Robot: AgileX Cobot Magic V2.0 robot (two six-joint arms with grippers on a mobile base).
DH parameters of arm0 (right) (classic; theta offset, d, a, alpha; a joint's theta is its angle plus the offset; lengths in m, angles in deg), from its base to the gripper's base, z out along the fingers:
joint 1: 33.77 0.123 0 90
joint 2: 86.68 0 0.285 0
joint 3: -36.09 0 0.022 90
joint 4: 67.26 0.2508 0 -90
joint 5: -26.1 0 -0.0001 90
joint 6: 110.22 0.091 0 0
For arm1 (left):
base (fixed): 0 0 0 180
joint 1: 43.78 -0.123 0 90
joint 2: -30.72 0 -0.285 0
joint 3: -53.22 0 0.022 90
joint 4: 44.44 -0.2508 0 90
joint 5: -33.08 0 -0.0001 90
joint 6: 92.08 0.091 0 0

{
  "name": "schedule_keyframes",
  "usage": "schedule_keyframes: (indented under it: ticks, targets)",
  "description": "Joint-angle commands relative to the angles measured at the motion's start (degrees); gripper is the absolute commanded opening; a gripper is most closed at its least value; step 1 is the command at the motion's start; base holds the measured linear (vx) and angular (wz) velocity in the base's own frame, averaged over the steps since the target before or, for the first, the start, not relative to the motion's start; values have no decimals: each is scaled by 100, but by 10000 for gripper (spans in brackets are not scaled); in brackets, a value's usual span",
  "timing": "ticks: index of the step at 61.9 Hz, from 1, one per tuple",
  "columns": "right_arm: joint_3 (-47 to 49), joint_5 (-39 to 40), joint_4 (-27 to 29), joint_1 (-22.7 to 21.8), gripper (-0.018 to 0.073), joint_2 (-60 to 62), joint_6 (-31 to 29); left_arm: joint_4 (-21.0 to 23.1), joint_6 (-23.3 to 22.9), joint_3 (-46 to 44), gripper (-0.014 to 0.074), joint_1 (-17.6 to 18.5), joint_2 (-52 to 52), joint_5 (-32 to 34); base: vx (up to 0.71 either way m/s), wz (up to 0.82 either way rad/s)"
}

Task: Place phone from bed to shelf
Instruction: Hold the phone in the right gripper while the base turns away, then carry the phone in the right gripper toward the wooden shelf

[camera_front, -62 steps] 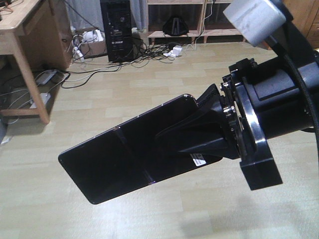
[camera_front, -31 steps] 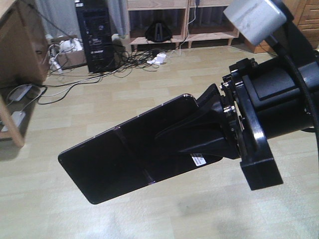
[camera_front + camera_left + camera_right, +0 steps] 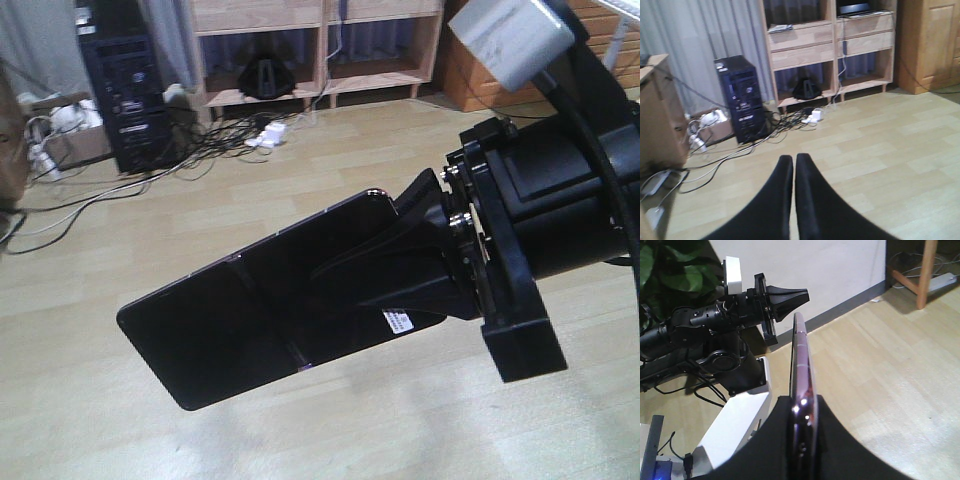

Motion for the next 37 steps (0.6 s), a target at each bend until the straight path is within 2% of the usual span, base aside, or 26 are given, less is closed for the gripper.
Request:
schedule_keyframes:
  ticks: [1,37]
  targets:
    - [146,-152,443,-13,-2,143,-28,52,-33,-132,1,35,-25,444,29,-23]
    - [146,-152,443,-13,-2,143,-28,52,-33,-132,1,35,-25,444,30,-29]
